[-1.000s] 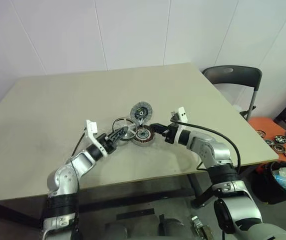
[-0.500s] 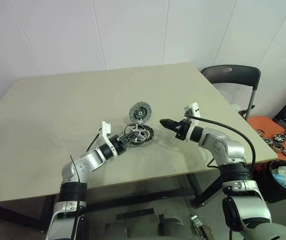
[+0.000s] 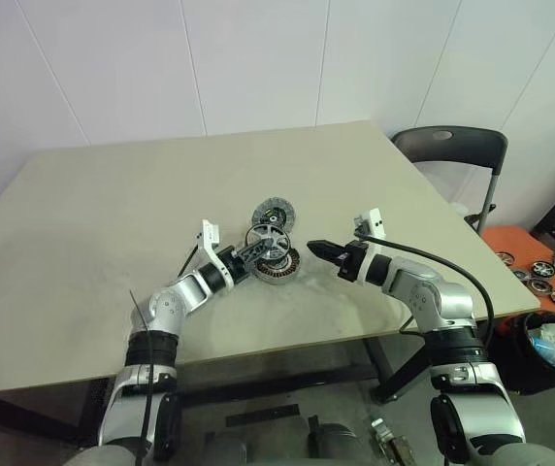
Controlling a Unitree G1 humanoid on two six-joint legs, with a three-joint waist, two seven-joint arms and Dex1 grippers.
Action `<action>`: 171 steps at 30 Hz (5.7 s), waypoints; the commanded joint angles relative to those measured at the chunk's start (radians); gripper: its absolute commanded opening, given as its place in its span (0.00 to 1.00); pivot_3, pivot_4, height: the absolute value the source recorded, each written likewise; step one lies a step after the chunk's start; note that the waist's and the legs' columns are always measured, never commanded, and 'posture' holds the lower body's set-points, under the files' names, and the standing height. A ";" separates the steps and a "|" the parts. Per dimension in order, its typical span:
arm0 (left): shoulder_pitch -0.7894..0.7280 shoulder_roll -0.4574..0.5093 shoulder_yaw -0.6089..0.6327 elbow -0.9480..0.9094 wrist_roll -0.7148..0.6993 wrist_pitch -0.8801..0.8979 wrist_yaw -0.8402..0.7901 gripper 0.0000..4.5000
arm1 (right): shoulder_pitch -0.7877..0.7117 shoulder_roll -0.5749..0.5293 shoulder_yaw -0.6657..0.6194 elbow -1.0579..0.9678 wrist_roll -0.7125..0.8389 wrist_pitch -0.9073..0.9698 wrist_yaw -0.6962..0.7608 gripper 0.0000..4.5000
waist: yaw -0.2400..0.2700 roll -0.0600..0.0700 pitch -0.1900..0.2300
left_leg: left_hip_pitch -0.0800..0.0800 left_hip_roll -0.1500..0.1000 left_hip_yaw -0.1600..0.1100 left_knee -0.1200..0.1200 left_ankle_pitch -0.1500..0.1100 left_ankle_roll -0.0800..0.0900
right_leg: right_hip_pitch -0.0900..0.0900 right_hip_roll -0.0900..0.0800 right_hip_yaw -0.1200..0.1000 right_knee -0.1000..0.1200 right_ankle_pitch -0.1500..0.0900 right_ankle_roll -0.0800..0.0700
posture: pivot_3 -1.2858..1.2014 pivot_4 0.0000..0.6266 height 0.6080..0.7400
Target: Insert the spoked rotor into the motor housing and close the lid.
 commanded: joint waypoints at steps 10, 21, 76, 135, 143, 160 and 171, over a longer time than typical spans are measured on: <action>0.005 -0.016 -0.034 0.032 0.062 0.002 -0.059 0.30 | -0.002 0.001 -0.001 -0.059 0.008 -0.010 -0.018 0.00 | -0.001 0.000 0.000 | 0.000 0.000 0.000 0.000 0.000 0.000 | 0.000 0.000 0.000 0.000 0.000 0.000 | 0.52 0.00 1.00; 0.008 -0.013 -0.014 0.068 0.084 -0.017 -0.040 0.30 | -0.013 0.003 0.014 -0.043 -0.006 -0.024 -0.022 0.00 | -0.001 0.000 0.000 | 0.000 0.000 0.000 0.000 0.000 0.000 | 0.000 0.000 0.000 0.000 0.000 0.000 | 0.52 0.00 1.00; 0.228 0.034 -0.015 -0.195 0.107 0.028 0.056 0.70 | -0.002 0.044 0.033 0.011 -0.056 -0.081 -0.057 0.00 | 0.000 0.000 0.000 | 0.002 0.001 0.000 0.001 0.000 0.000 | 0.002 0.000 0.000 0.001 0.000 0.000 | 0.52 0.00 1.00; 0.215 0.049 -0.104 -0.273 0.159 -0.029 -0.043 0.12 | -0.023 0.059 0.041 0.037 -0.064 -0.112 -0.063 0.00 | -0.001 0.001 0.000 | 0.002 0.001 0.000 0.001 0.000 0.000 | 0.003 0.001 0.000 -0.001 -0.001 0.002 | 0.52 0.00 1.00; 0.216 0.040 -0.083 -0.322 0.116 -0.011 -0.039 0.03 | -0.026 0.064 0.046 0.039 -0.065 -0.112 -0.061 0.00 | 0.000 0.001 0.001 | 0.002 0.001 0.000 0.001 0.000 0.000 | 0.003 0.001 0.000 -0.001 -0.001 0.002 | 0.52 0.00 1.00; 0.116 0.017 0.018 -0.300 0.019 0.011 0.034 0.03 | -0.031 0.070 0.059 0.051 -0.070 -0.115 -0.047 0.00 | 0.001 0.000 0.002 | 0.001 0.001 0.000 0.001 0.000 0.000 | 0.001 0.001 0.000 -0.001 -0.001 0.002 | 0.52 0.00 1.00; -0.108 0.030 0.076 0.006 0.049 -0.058 0.021 0.03 | -0.024 0.064 0.057 0.041 -0.068 -0.109 -0.047 0.00 | -0.002 0.000 0.002 | 0.000 0.001 0.000 -0.001 0.000 0.000 | 0.000 0.001 0.000 -0.002 0.001 0.000 | 0.52 0.00 1.00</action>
